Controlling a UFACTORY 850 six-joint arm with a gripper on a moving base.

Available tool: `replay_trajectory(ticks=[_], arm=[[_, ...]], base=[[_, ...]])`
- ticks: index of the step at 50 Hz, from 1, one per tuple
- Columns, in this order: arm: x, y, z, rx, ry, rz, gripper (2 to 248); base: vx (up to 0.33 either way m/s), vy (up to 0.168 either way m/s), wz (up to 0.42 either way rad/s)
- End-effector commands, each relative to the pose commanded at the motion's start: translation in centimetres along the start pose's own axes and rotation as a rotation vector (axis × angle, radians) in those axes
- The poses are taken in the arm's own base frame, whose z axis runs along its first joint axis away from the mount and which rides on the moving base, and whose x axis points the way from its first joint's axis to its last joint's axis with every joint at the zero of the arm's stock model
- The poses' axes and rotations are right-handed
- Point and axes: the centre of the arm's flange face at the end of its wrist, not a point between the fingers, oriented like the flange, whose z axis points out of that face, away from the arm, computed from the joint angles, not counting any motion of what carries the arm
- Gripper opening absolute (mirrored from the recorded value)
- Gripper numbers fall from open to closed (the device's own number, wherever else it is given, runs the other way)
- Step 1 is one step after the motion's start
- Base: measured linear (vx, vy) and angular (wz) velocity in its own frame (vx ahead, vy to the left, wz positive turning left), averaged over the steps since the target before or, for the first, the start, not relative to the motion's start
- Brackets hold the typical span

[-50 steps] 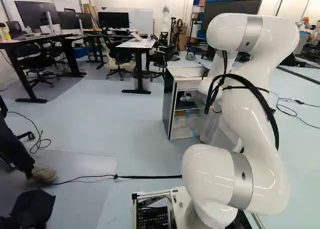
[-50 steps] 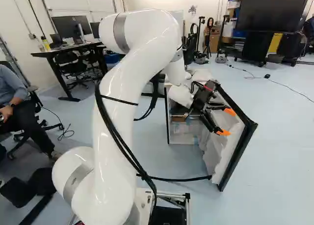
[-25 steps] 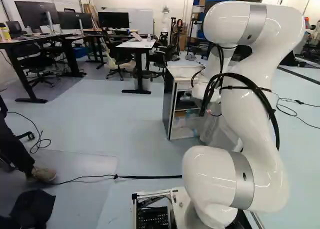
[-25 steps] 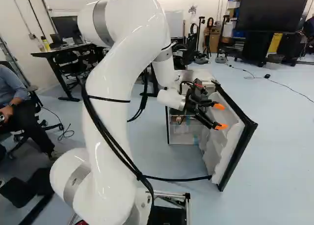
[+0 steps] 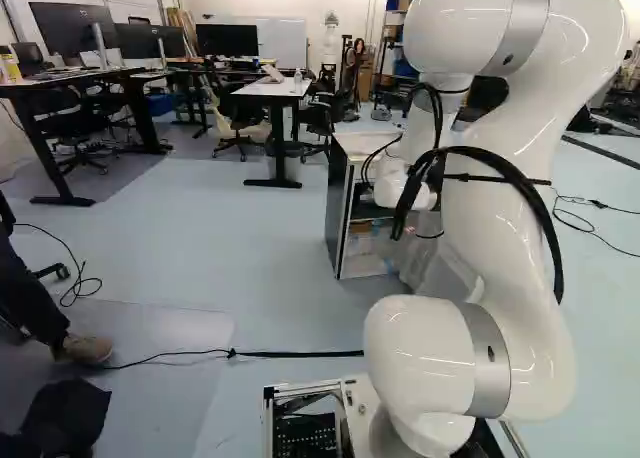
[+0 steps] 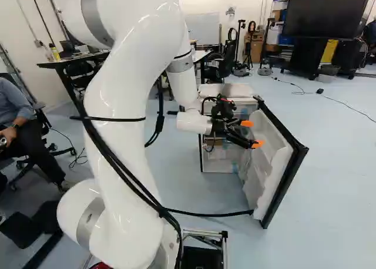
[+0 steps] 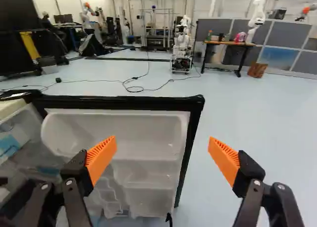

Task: Open the fridge door

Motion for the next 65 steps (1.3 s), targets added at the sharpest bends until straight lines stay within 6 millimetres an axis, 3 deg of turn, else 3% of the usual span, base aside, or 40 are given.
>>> replay_trajectory(ticks=[40,65], arm=[[0.2,0.2,-1.7,0.102,-0.007,-0.025,247],[1.0,0.5,-3.8,0.243,-0.012,-0.038,247]], base=[[0.0,0.0,0.0],[0.0,0.0,0.0]])
